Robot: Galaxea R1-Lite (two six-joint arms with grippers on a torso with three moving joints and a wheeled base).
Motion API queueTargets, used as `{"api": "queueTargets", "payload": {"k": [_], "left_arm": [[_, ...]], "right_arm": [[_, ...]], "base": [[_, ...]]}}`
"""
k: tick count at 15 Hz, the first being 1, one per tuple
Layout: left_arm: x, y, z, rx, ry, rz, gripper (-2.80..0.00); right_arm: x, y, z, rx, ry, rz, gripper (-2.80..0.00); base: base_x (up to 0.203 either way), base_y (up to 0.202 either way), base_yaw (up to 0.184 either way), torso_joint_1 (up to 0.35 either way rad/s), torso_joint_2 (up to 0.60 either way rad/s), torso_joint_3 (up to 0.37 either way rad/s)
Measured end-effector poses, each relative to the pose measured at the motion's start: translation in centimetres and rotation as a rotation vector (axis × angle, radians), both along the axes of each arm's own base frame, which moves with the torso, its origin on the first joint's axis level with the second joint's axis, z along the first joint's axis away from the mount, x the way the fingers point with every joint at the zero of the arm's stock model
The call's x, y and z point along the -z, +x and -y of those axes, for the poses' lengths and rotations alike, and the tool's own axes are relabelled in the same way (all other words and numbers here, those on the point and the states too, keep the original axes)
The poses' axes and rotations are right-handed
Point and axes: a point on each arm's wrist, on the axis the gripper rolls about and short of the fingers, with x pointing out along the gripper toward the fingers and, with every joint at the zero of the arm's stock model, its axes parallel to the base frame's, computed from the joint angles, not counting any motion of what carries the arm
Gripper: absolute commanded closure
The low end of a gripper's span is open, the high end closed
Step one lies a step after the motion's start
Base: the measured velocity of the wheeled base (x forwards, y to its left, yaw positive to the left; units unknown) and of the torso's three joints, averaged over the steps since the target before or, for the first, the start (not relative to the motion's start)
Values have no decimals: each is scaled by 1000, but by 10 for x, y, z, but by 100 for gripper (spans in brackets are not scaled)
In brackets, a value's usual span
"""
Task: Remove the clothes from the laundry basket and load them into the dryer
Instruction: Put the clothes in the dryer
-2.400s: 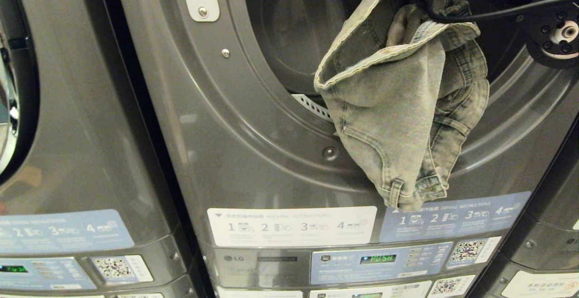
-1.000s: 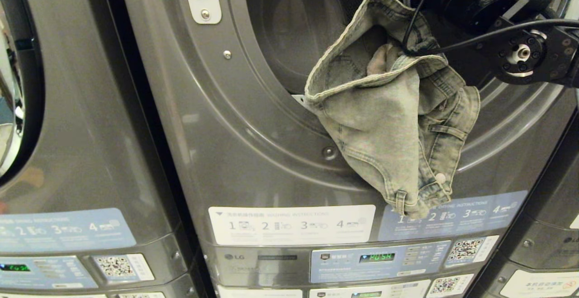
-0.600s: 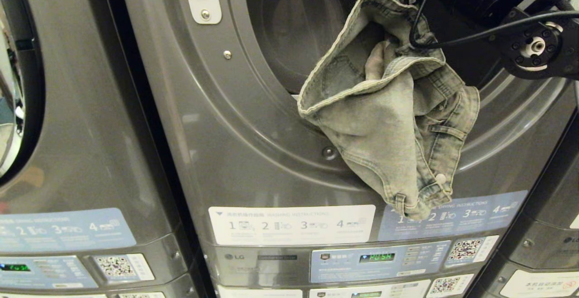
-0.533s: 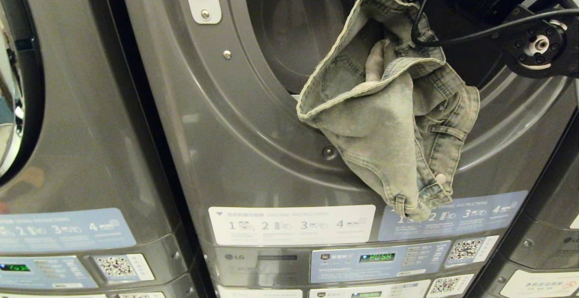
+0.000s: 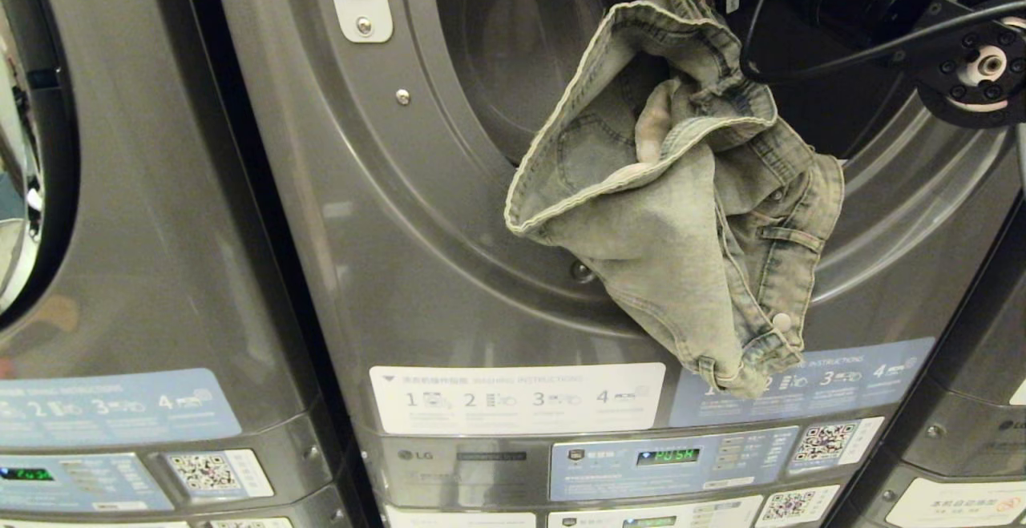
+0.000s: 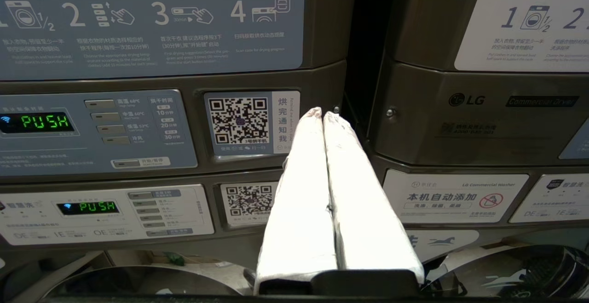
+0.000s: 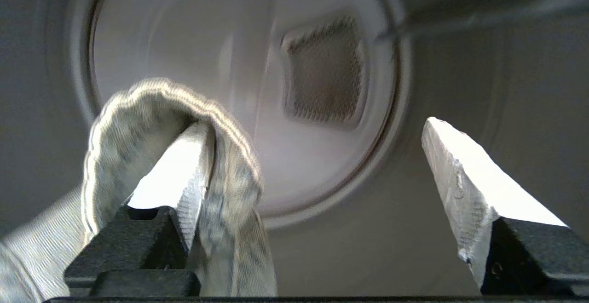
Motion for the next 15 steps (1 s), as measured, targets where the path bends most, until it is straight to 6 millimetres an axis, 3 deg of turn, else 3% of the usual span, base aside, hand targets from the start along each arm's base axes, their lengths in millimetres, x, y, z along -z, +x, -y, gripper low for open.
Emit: {"api": "queueTargets", "payload": {"k": [6,15], "left_arm": [[0,0,0,0,1,1,0],[0,0,0,0,3,1,0]], "right_arm": [[27,11,0,6,-85,-234,-280],[62,39,-7,19,-128,-345,-280]], "base": [[0,0,0,0,0,0],[0,0,0,0,0,0]]}}
